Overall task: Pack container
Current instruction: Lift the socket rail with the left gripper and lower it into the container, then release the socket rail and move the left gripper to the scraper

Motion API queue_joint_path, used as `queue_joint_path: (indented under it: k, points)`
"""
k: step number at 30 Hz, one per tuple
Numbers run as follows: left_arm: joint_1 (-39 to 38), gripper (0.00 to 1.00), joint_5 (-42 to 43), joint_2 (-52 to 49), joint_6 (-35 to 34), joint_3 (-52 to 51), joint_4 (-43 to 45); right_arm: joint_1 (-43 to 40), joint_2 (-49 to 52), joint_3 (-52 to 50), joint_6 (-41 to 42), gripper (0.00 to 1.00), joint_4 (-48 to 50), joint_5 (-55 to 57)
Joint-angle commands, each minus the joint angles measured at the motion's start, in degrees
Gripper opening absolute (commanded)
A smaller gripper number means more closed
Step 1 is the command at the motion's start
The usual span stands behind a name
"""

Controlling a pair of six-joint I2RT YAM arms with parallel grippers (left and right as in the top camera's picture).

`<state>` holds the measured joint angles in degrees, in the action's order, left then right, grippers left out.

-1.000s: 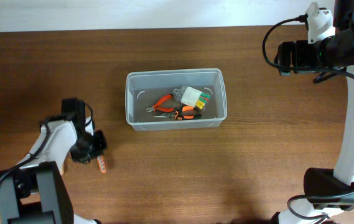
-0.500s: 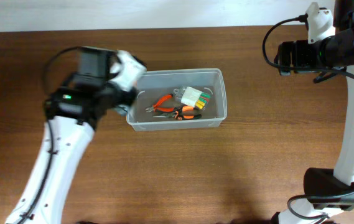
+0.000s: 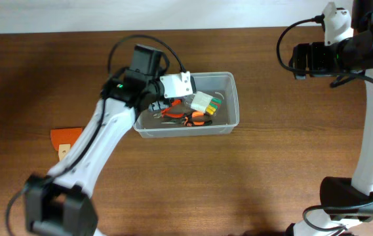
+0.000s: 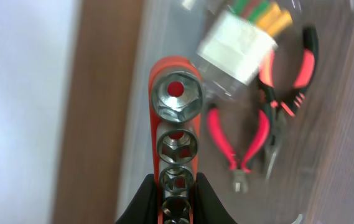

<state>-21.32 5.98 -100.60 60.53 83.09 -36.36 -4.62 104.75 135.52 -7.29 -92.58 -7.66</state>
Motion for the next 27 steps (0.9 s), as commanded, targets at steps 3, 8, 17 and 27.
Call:
queue_joint_path:
  k: [3, 8, 17, 27]
  points:
    - [0.3, 0.02, 0.5, -7.0, 2.5, 0.0, -0.8, 0.0, 0.5, -0.4, 0.3, 0.99, 0.3, -0.7]
    - [0.3, 0.02, 0.5, -11.2, 2.1, 0.0, -2.2, 0.0, 0.5, -0.4, 0.3, 0.99, 0.4, -0.7]
    - [0.3, 0.27, 0.5, -14.2, 0.4, 0.0, -2.2, 0.0, 0.5, -0.4, 0.3, 0.99, 0.5, -0.7]
    - [0.4, 0.62, -8.3, -11.5, -12.9, 5.5, -6.1, 0.0, 0.5, -0.4, 0.3, 0.99, 0.5, -0.8]
